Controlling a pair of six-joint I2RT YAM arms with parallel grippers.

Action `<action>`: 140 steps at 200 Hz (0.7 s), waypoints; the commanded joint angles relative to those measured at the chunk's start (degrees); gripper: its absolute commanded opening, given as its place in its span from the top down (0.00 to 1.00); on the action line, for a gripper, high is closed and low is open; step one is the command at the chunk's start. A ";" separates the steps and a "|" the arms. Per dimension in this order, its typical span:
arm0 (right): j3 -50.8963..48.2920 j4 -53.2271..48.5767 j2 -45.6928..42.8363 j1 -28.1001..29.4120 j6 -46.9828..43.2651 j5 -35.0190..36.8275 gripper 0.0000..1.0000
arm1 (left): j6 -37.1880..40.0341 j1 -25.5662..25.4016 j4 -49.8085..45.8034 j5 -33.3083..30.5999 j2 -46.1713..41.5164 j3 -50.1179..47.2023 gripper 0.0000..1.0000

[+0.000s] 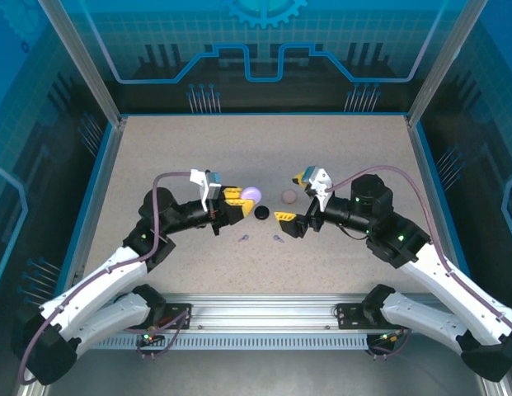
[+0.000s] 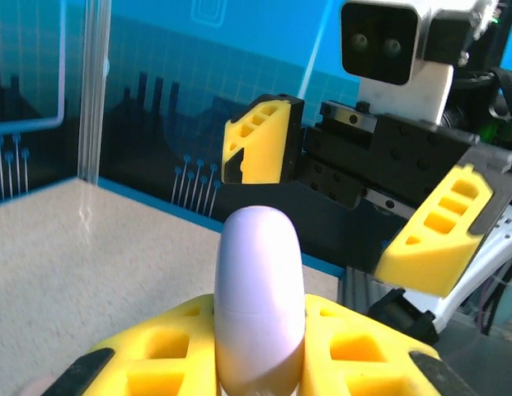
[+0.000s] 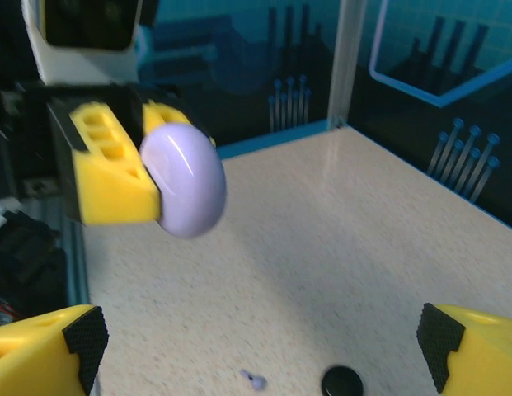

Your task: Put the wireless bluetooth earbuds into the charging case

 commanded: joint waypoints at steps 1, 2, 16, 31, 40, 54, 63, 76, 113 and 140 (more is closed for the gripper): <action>3.66 5.53 0.99 -0.22 1.96 -6.47 0.00 | 6.14 -0.57 9.17 1.28 -1.24 -1.59 0.89; 3.71 5.59 1.07 -0.21 1.98 -6.48 0.00 | 6.24 -0.58 9.34 1.33 -1.25 -1.66 0.89; 5.49 5.48 2.70 0.35 1.14 -6.83 0.00 | 6.95 -0.68 11.09 1.25 -1.26 -2.08 0.90; 7.27 5.55 4.73 0.96 0.52 -6.84 0.00 | 7.34 -0.77 11.45 1.45 -1.01 -1.85 0.91; 8.31 5.65 6.19 1.52 0.19 -6.40 0.01 | 7.54 -0.86 11.54 1.46 -0.91 -1.69 0.91; 9.94 5.50 8.35 2.10 -0.49 -6.28 0.01 | 7.74 -0.95 11.83 1.48 -0.67 -1.69 0.92; 10.80 5.31 9.56 2.35 -0.96 -6.14 0.01 | 7.75 -0.91 11.97 1.38 -0.69 -1.65 0.92; 11.69 5.34 11.02 2.65 -1.31 -5.78 0.01 | 7.78 -1.00 12.05 1.38 -0.73 -1.56 0.92; 12.84 6.27 13.31 2.83 -1.25 -5.52 0.02 | 7.81 -1.00 11.45 1.32 -0.67 -1.30 0.93; 13.03 6.74 13.71 2.88 -1.38 -4.33 0.03 | 7.76 -1.00 11.10 1.24 -0.60 -1.18 0.93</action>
